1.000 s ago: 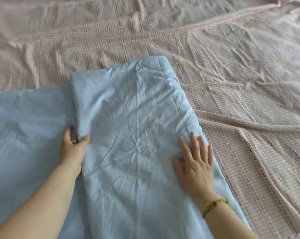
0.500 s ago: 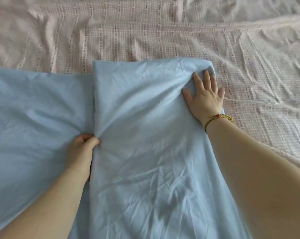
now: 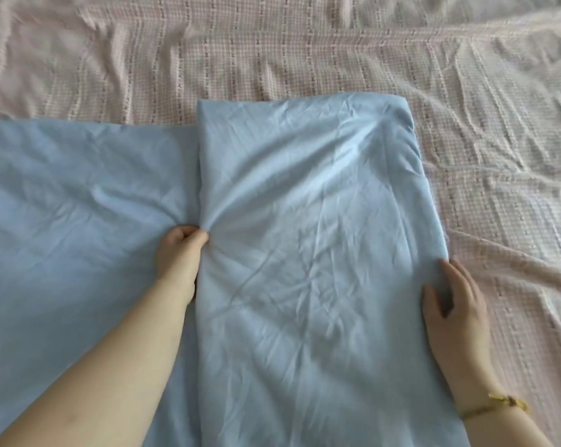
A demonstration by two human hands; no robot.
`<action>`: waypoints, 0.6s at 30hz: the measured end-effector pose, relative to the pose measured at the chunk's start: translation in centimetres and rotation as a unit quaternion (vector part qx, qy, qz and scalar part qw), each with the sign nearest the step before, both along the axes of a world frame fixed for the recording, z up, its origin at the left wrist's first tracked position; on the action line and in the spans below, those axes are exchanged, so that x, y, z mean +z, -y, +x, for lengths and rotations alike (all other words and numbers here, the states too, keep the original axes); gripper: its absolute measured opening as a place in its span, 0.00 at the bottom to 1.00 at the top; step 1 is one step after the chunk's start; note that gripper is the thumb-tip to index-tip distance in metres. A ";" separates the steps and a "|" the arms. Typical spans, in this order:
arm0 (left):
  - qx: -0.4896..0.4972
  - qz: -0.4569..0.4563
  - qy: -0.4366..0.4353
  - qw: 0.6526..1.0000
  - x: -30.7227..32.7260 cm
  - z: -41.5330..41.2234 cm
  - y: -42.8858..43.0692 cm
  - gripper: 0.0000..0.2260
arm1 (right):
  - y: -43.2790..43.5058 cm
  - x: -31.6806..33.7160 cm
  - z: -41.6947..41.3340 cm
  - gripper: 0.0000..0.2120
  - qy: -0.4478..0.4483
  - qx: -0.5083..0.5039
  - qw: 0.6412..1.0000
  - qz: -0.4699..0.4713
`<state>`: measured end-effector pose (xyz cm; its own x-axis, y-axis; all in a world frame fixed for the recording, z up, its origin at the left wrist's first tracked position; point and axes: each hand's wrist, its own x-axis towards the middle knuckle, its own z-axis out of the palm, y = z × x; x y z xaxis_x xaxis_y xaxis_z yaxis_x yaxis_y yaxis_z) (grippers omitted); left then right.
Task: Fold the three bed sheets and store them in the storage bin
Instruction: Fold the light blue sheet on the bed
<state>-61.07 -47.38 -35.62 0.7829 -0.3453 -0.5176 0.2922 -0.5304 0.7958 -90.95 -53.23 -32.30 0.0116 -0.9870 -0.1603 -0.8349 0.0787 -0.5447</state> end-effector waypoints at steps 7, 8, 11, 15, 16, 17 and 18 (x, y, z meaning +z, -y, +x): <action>-0.204 0.047 0.398 0.893 3.5 -6.5 -1.4 0.22 | -7.2 1.0 -5.8 0.24 0.050 -0.139 0.975 0.167; -0.262 0.012 0.404 0.876 3.9 -8.5 -1.0 0.22 | -7.4 1.5 -6.4 0.22 0.062 -0.137 0.968 0.201; -0.418 -0.068 0.225 0.877 7.0 -15.9 1.4 0.26 | -8.1 3.8 -7.7 0.14 0.136 -0.070 0.959 0.239; -0.530 0.056 0.052 0.845 9.8 -22.2 4.6 0.37 | -9.7 7.4 -6.6 0.23 0.187 0.047 0.954 0.227; -0.545 0.077 0.065 0.832 10.5 -22.6 5.3 0.39 | -10.2 8.2 -6.0 0.25 0.193 0.074 0.952 0.226; -0.558 0.097 0.084 0.820 10.9 -22.6 5.9 0.41 | -10.6 8.5 -5.2 0.27 0.197 0.094 0.949 0.227; -0.569 0.116 0.109 0.807 11.2 -22.5 6.3 0.41 | -10.8 8.9 -4.6 0.29 0.201 0.109 0.947 0.227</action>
